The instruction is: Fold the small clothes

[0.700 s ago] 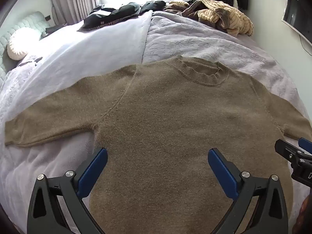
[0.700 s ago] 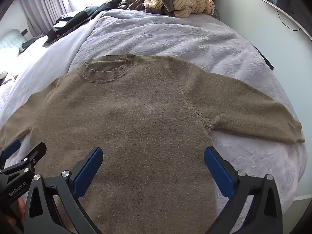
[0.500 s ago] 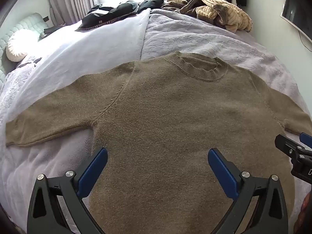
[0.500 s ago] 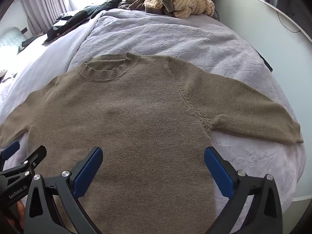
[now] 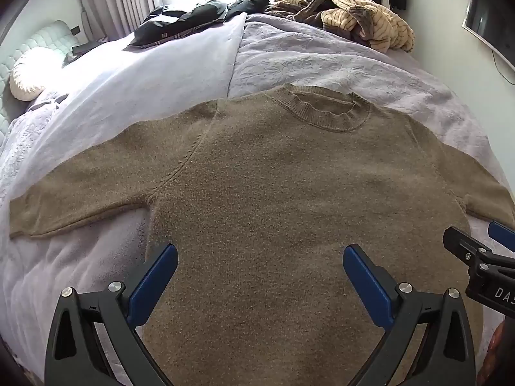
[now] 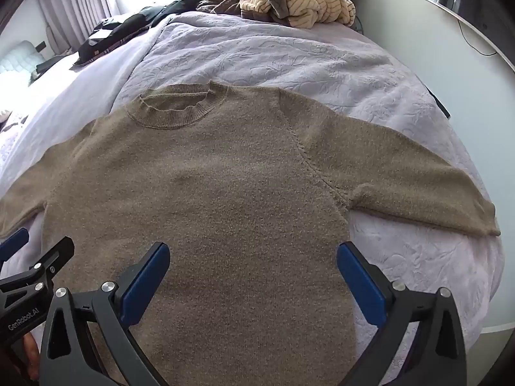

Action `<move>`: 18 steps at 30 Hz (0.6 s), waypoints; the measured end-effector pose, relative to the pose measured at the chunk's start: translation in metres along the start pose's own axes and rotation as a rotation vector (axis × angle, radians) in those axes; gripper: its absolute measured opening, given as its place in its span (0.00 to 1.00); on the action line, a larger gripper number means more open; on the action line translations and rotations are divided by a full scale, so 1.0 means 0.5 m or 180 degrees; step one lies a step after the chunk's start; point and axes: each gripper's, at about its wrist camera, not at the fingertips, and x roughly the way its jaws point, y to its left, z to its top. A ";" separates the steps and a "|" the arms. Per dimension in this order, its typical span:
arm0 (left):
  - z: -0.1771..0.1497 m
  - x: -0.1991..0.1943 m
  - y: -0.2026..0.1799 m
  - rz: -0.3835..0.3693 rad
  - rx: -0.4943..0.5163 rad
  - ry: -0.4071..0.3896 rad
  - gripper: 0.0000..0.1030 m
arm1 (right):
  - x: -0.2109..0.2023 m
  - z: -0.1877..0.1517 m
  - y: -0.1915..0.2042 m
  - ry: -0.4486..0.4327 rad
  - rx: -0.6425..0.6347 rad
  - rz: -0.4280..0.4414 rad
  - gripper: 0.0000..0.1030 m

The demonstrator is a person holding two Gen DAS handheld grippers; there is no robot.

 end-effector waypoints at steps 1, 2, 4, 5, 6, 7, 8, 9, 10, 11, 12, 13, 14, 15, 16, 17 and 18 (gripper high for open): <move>-0.001 0.001 0.000 0.0005 -0.0002 0.0004 1.00 | 0.001 0.000 0.001 0.0001 0.0001 -0.0003 1.00; -0.002 0.001 0.000 0.0007 -0.0003 0.0006 1.00 | 0.001 0.000 0.001 0.0003 0.0002 -0.0003 1.00; -0.002 0.001 0.001 0.0013 -0.0007 0.0009 1.00 | 0.002 -0.001 0.001 -0.0002 0.0005 -0.0004 1.00; -0.001 0.001 0.001 0.0014 -0.0011 0.0009 1.00 | 0.002 -0.001 0.001 -0.0003 0.0008 -0.0005 1.00; -0.001 0.001 0.002 0.0014 -0.0013 0.0009 1.00 | 0.002 -0.001 0.000 -0.0002 -0.0002 -0.0002 1.00; -0.002 0.001 0.001 0.0017 -0.0009 0.0008 1.00 | 0.003 -0.001 0.000 -0.0003 0.0003 -0.0001 1.00; -0.002 0.001 0.002 0.0017 -0.0005 0.0006 1.00 | 0.003 -0.002 -0.001 -0.0005 0.0007 -0.0002 1.00; -0.002 0.001 0.002 0.0020 -0.0003 0.0007 1.00 | 0.003 -0.002 -0.001 -0.0006 0.0012 -0.0005 1.00; -0.002 0.001 0.002 0.0023 -0.0004 0.0009 1.00 | 0.004 -0.003 -0.001 -0.0009 0.0016 -0.0006 1.00; -0.002 0.000 0.003 0.0024 -0.0003 0.0010 1.00 | 0.003 -0.002 -0.002 -0.0009 0.0020 -0.0003 1.00; -0.002 0.000 0.003 0.0025 -0.0003 0.0011 1.00 | 0.004 -0.002 -0.002 -0.0009 0.0021 -0.0002 1.00; -0.002 0.000 0.004 0.0028 -0.0005 0.0010 1.00 | 0.004 -0.002 -0.002 -0.0007 0.0022 -0.0003 1.00; -0.002 0.000 0.003 0.0030 -0.0008 0.0010 1.00 | 0.004 -0.002 -0.002 -0.0006 0.0022 -0.0001 1.00; -0.003 0.000 0.004 0.0032 -0.0012 0.0011 1.00 | 0.004 -0.002 -0.002 -0.0005 0.0023 0.0005 1.00; -0.003 0.000 0.004 0.0033 -0.0015 0.0013 1.00 | 0.004 -0.002 -0.003 -0.0002 0.0023 0.0006 1.00; -0.004 0.000 0.004 0.0034 -0.0016 0.0014 1.00 | 0.004 -0.002 -0.002 -0.0004 0.0021 0.0002 1.00; -0.004 0.000 0.005 0.0037 -0.0017 0.0015 1.00 | 0.004 -0.003 -0.002 -0.0005 0.0018 0.0001 1.00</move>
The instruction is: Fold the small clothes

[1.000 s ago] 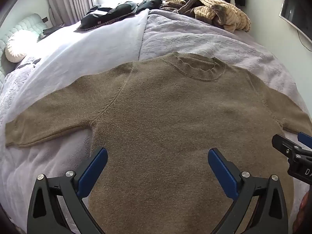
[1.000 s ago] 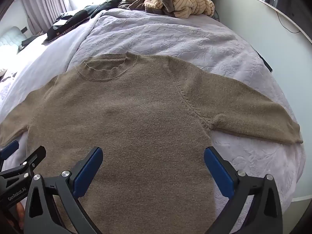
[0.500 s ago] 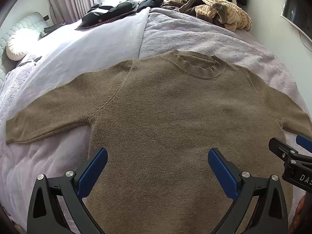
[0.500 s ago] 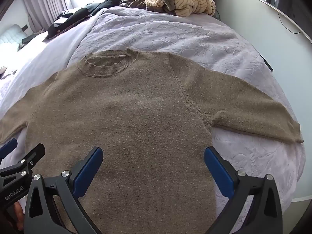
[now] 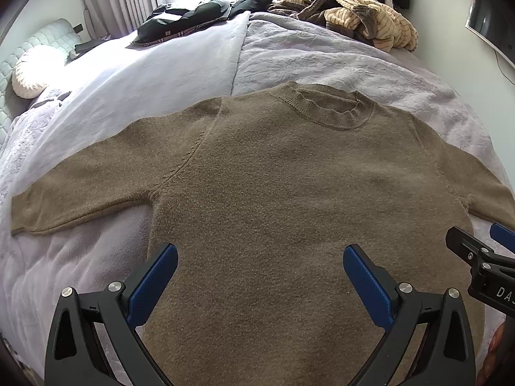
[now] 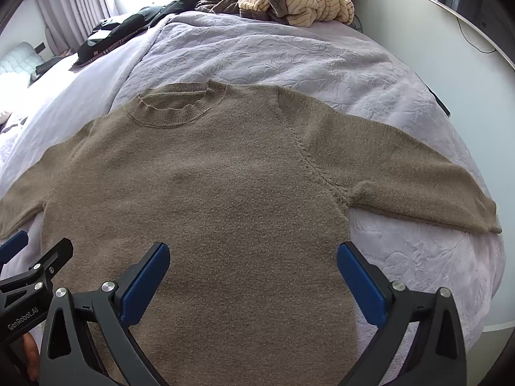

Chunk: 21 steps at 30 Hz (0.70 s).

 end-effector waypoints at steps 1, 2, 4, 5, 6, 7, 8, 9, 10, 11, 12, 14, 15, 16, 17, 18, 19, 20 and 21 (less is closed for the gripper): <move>0.000 0.000 0.000 0.0001 0.0001 0.0000 1.00 | 0.000 0.000 0.000 -0.0001 0.0002 0.0002 1.00; 0.000 0.000 0.000 0.0001 0.0001 -0.0002 1.00 | 0.000 -0.001 0.000 -0.0001 0.0002 0.0002 1.00; 0.000 0.000 0.000 0.0005 -0.0001 -0.0001 1.00 | 0.000 -0.001 0.001 -0.0004 0.0004 -0.0001 1.00; 0.000 0.000 0.000 0.0005 -0.0002 -0.0001 1.00 | 0.000 -0.001 0.001 -0.0006 0.0006 -0.0002 1.00; 0.000 0.000 0.000 0.0005 -0.0001 0.0000 1.00 | 0.000 0.000 0.001 -0.0003 0.0005 -0.0002 1.00; 0.000 0.000 0.000 0.0006 0.0000 0.0001 1.00 | 0.000 0.000 0.000 -0.0001 0.0003 0.0001 1.00; 0.000 0.000 0.000 0.0008 0.0000 0.0001 1.00 | 0.000 0.000 0.000 0.0002 0.0002 0.0001 1.00; 0.000 0.000 0.001 0.0010 0.0001 0.0005 1.00 | 0.000 -0.001 0.000 0.0004 0.0002 -0.0002 1.00; 0.000 0.000 0.001 0.0008 0.0001 0.0006 1.00 | 0.000 -0.001 0.001 0.0003 0.0001 -0.0003 1.00; 0.000 0.000 0.002 0.0007 0.0000 0.0008 1.00 | 0.000 -0.001 0.001 0.0004 0.0001 -0.0004 1.00; -0.001 0.000 0.002 0.0009 0.0002 0.0009 1.00 | 0.000 -0.001 0.001 0.0006 0.0001 -0.0006 1.00; 0.000 0.001 0.001 0.0013 0.0002 0.0013 1.00 | 0.001 -0.002 0.002 0.0010 0.0002 -0.0003 1.00; -0.001 0.001 0.002 0.0013 0.0002 0.0014 1.00 | 0.002 -0.003 0.002 0.0012 0.0003 -0.0002 1.00; -0.001 0.001 0.002 0.0015 0.0000 0.0013 1.00 | 0.002 -0.003 0.003 0.0013 0.0002 -0.0001 1.00; -0.001 0.001 0.002 0.0014 0.0000 0.0011 1.00 | 0.002 -0.003 0.003 0.0012 -0.0002 -0.0001 1.00; -0.001 0.001 0.002 0.0014 0.0001 0.0009 1.00 | 0.002 -0.003 0.003 0.0010 -0.0003 -0.0003 1.00; 0.000 0.001 0.002 0.0016 0.0002 0.0009 1.00 | 0.002 -0.003 0.003 0.0008 0.0000 -0.0004 1.00; -0.001 0.001 0.002 0.0018 -0.0001 0.0004 1.00 | 0.002 -0.003 0.002 0.0006 0.0000 -0.0005 1.00; -0.002 0.001 0.002 0.0019 -0.0002 0.0002 1.00 | 0.002 -0.003 0.002 0.0007 0.0001 -0.0002 1.00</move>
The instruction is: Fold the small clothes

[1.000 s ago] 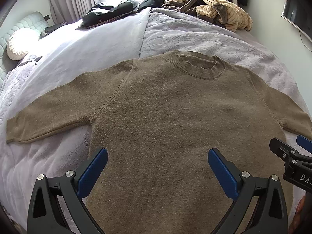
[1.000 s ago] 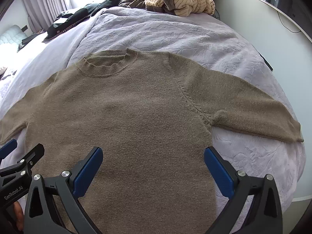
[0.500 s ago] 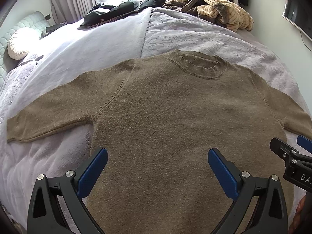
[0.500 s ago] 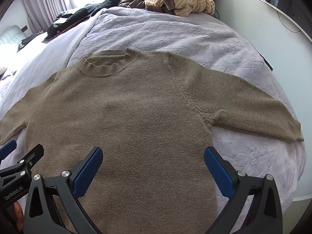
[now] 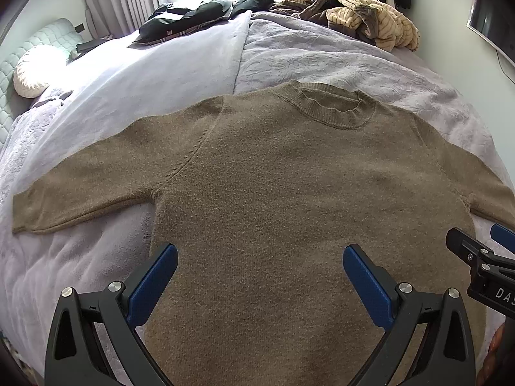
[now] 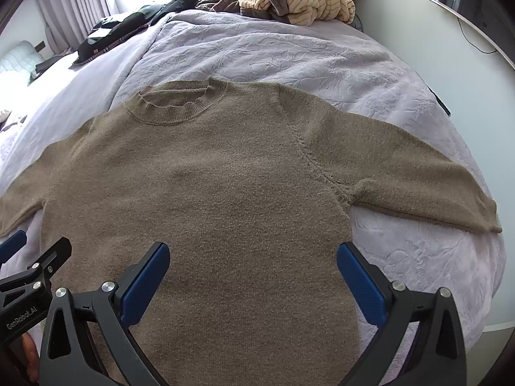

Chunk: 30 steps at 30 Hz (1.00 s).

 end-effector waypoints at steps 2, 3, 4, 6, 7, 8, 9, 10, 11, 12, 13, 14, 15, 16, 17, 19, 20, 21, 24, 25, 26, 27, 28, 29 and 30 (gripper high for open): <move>0.000 -0.001 0.000 0.0004 -0.0002 -0.0006 1.00 | 0.000 -0.001 0.000 0.0000 0.0005 -0.0001 1.00; -0.001 -0.001 0.000 0.0004 -0.0002 -0.0009 1.00 | 0.001 -0.001 -0.001 0.0003 0.0006 0.0000 1.00; -0.001 -0.002 -0.001 0.0005 -0.0001 -0.0010 1.00 | 0.001 -0.001 0.000 0.0009 0.0002 0.0002 1.00; 0.000 -0.003 -0.002 0.0008 0.0000 -0.0011 1.00 | 0.002 -0.002 0.002 0.0021 -0.0018 0.0003 1.00; 0.000 -0.003 -0.002 0.0008 -0.0001 -0.0012 1.00 | 0.002 -0.002 0.001 0.0024 -0.0027 0.0002 1.00; 0.000 -0.003 -0.002 0.0006 -0.0002 -0.0013 1.00 | 0.002 -0.001 0.001 0.0024 -0.0033 0.0001 1.00; 0.000 -0.003 -0.002 0.0004 0.0000 -0.0014 1.00 | 0.002 -0.001 0.001 0.0022 -0.0025 0.0006 1.00; 0.000 -0.004 -0.003 0.0008 0.0002 -0.0012 1.00 | 0.002 -0.001 0.001 0.0017 -0.0018 0.0009 1.00; 0.000 -0.004 -0.003 0.0010 0.0002 -0.0010 1.00 | 0.002 -0.001 0.001 0.0015 -0.0015 0.0006 1.00; 0.000 -0.004 -0.002 0.0007 0.0002 -0.0011 1.00 | 0.002 -0.001 0.001 0.0014 -0.0017 0.0001 1.00; 0.000 -0.004 -0.002 0.0009 0.0000 -0.0010 1.00 | 0.002 -0.001 0.002 0.0014 -0.0021 -0.0006 1.00; 0.000 -0.004 -0.002 0.0011 -0.0002 -0.0010 1.00 | 0.003 -0.001 0.002 0.0016 -0.0023 -0.0009 1.00; 0.001 -0.005 -0.002 0.0011 -0.0005 -0.0009 1.00 | 0.003 -0.001 0.002 0.0018 -0.0023 -0.0009 1.00; 0.001 -0.005 -0.002 0.0011 -0.0009 -0.0009 1.00 | 0.004 -0.001 0.002 0.0020 -0.0022 -0.0009 1.00; 0.001 -0.005 -0.002 0.0011 -0.0014 -0.0007 1.00 | 0.003 -0.001 0.002 0.0021 -0.0020 -0.0009 1.00; 0.001 -0.004 -0.001 0.0014 -0.0018 -0.0003 1.00 | 0.003 -0.001 0.002 0.0020 -0.0020 -0.0006 1.00; 0.001 -0.003 -0.001 0.0015 -0.0018 0.0000 1.00 | 0.004 -0.001 0.002 0.0026 -0.0017 -0.0006 1.00; 0.001 -0.003 -0.001 0.0016 -0.0017 0.0002 1.00 | 0.004 -0.001 0.001 0.0029 -0.0018 -0.0007 1.00; 0.001 -0.002 0.000 0.0017 -0.0021 0.0002 1.00 | 0.006 -0.001 0.000 0.0036 -0.0011 0.0000 1.00; 0.001 -0.002 0.000 0.0015 -0.0020 0.0001 1.00 | 0.007 -0.001 0.000 0.0038 -0.0010 0.0003 1.00; 0.001 -0.001 0.001 0.0013 -0.0023 0.0001 1.00 | 0.007 -0.001 0.000 0.0039 -0.0013 0.0002 1.00; 0.001 -0.001 0.001 0.0014 -0.0023 0.0000 1.00 | 0.007 -0.001 0.000 0.0041 -0.0014 0.0004 1.00; 0.001 -0.001 0.001 0.0014 -0.0023 0.0001 1.00 | 0.007 -0.002 0.001 0.0040 -0.0014 0.0005 1.00; 0.001 -0.001 0.001 0.0012 -0.0020 0.0001 1.00 | 0.008 -0.002 0.001 0.0041 -0.0013 0.0005 1.00; 0.001 -0.001 0.001 0.0016 -0.0019 0.0003 1.00 | 0.008 -0.002 0.002 0.0042 -0.0012 0.0006 1.00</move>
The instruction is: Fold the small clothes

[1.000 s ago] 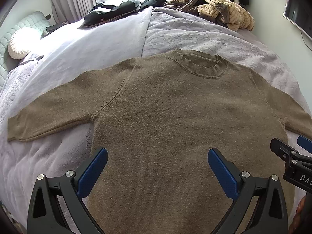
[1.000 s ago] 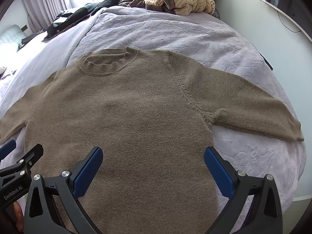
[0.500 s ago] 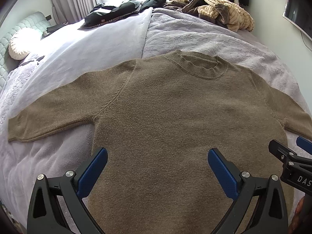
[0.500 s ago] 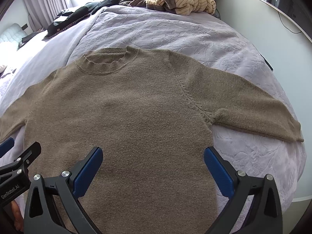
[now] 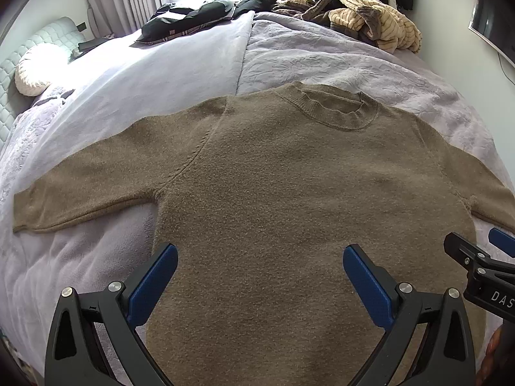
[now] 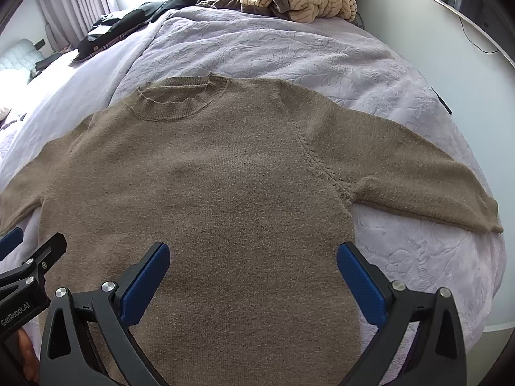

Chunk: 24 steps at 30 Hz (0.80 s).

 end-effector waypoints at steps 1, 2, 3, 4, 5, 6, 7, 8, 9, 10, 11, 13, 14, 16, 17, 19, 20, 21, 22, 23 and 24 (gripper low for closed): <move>0.000 0.001 0.001 0.0004 -0.0001 0.0001 1.00 | 0.000 0.000 0.001 0.0001 0.0001 0.0004 1.00; 0.000 0.001 0.002 0.0010 0.0001 -0.0001 1.00 | 0.001 -0.001 0.001 0.0003 0.0002 0.0010 1.00; 0.000 0.001 0.003 0.0013 0.0002 -0.0004 1.00 | 0.001 -0.001 0.001 0.0005 0.0003 0.0009 1.00; 0.000 0.000 0.003 0.0017 0.0000 -0.0010 1.00 | 0.001 -0.001 0.001 0.0005 0.0001 0.0008 1.00; 0.001 0.000 0.004 0.0019 -0.0003 -0.0012 1.00 | 0.002 -0.001 0.001 0.0008 -0.0001 0.0012 1.00; 0.001 0.000 0.005 0.0018 -0.0007 -0.0013 1.00 | 0.002 -0.002 0.002 0.0008 -0.0002 0.0012 1.00; 0.001 0.000 0.006 0.0016 -0.0012 -0.0015 1.00 | 0.002 -0.002 0.002 0.0010 -0.0003 0.0008 1.00; 0.001 0.000 0.007 0.0016 -0.0018 -0.0017 1.00 | 0.002 -0.002 0.002 0.0012 -0.0002 0.0008 1.00; 0.001 0.000 0.008 0.0014 -0.0021 -0.0016 1.00 | 0.002 -0.002 0.001 0.0015 -0.0001 0.0009 1.00; 0.001 0.000 0.009 0.0009 -0.0026 -0.0014 1.00 | 0.002 -0.002 0.001 0.0018 -0.0001 0.0007 1.00; 0.001 -0.001 0.009 0.0007 -0.0028 -0.0013 1.00 | 0.003 -0.003 0.001 0.0025 0.0000 0.0002 1.00; 0.001 -0.001 0.009 0.0004 -0.0026 -0.0015 1.00 | 0.004 -0.002 0.000 0.0035 0.0003 -0.0001 1.00; 0.001 -0.001 0.009 0.0005 -0.0025 -0.0015 1.00 | 0.005 -0.002 0.000 0.0045 0.0010 0.0002 1.00; 0.001 -0.001 0.009 0.0003 -0.0031 -0.0012 1.00 | 0.008 -0.001 -0.001 0.0061 0.0010 0.0001 1.00; 0.001 -0.001 0.009 -0.0003 -0.0034 -0.0012 1.00 | 0.010 -0.001 0.000 0.0072 -0.0002 -0.0023 1.00; 0.000 -0.001 0.009 -0.0012 -0.0037 -0.0013 1.00 | 0.011 0.000 0.002 0.0068 -0.0024 -0.0043 1.00; 0.000 -0.001 0.009 -0.0012 -0.0034 -0.0013 1.00 | 0.011 0.000 0.001 0.0067 -0.0023 -0.0031 1.00; 0.001 -0.001 0.009 -0.0014 -0.0033 -0.0012 1.00 | 0.011 0.000 0.000 0.0074 -0.0016 -0.0021 1.00; 0.001 0.000 0.009 -0.0015 -0.0035 -0.0010 1.00 | 0.013 -0.001 -0.001 0.0086 -0.0003 -0.0017 1.00; 0.001 0.000 0.009 -0.0020 -0.0040 -0.0006 1.00 | 0.014 -0.001 -0.001 0.0093 0.0003 -0.0013 1.00; 0.002 0.001 0.010 -0.0025 -0.0044 -0.0002 1.00 | 0.016 -0.001 -0.002 0.0104 0.0011 -0.0008 1.00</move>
